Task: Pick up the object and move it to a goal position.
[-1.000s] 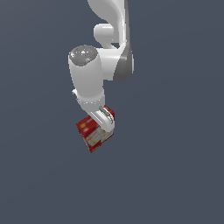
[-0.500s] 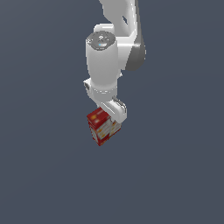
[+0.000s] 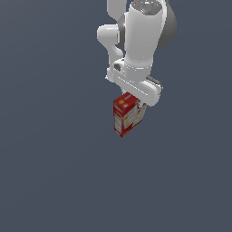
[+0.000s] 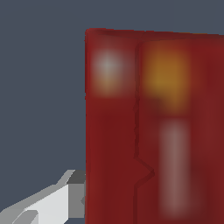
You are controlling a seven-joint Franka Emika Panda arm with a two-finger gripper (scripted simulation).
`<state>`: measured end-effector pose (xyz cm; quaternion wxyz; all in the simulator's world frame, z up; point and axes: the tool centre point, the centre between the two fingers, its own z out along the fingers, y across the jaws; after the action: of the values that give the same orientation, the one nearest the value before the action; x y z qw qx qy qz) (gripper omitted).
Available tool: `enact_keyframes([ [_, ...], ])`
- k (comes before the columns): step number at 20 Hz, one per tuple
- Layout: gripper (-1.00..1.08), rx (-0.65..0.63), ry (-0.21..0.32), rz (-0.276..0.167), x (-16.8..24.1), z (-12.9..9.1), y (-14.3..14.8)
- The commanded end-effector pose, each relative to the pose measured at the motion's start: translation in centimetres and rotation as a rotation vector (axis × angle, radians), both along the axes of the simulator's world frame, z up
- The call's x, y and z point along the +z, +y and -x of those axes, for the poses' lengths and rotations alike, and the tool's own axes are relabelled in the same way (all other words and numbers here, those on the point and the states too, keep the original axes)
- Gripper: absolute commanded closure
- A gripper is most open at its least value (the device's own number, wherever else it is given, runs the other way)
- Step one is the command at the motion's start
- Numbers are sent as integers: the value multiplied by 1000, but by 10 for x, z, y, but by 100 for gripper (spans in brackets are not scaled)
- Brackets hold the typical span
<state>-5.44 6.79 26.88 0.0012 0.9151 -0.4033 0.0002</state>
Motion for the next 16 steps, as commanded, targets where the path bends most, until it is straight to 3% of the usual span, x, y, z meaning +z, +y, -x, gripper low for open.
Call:
enact_keyframes([
  [1,108,0,-2,2,15,15,26],
  [9,108,-1,-2,2,57,56,102],
  [16,108,-1,-1,-1,82,77,146],
])
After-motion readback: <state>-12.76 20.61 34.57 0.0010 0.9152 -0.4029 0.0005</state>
